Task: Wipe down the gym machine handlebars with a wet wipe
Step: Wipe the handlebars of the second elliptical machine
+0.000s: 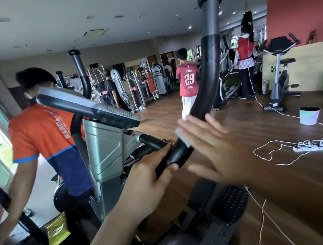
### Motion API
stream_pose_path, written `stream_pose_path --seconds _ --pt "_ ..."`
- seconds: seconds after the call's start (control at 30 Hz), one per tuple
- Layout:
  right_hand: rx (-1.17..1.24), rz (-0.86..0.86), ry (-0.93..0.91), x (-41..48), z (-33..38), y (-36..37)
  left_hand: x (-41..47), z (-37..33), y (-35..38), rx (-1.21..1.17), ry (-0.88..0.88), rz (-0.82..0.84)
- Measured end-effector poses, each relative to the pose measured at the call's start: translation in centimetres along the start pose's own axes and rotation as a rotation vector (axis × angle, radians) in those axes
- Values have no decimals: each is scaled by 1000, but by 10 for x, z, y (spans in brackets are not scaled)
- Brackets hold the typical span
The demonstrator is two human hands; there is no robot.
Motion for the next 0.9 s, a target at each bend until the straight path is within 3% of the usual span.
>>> stream_pose_path --seconds 0.07,0.2,0.33,0.47,0.6,0.73,0.9 --pt "37 11 71 3 -2 1 -2 4 0 9 -15 1" --pt "-43 50 -100 -3 36 16 -4 6 2 8 12 24" --pt "-39 72 -3 14 15 -4 -3 13 0 26 -34 -14" --pt "-119 156 -122 16 34 0 -3 10 2 3 -24 0" --pt "-182 186 -87 48 18 -24 -4 15 0 33 -74 -21" --pt "-181 290 -174 42 37 -7 -6 15 2 -2 -73 -24" --pt "-168 221 -79 38 18 -23 -6 20 -1 17 -87 -41"
Point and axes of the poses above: each hand's wrist, its own x-axis towards the middle knuckle, its own y-axis out of the palm, z = x × y, the point moved 6 cm from there along x, towards the middle knuckle, and after that the axes turned 6 degrees about z, right-handed, at the moved point
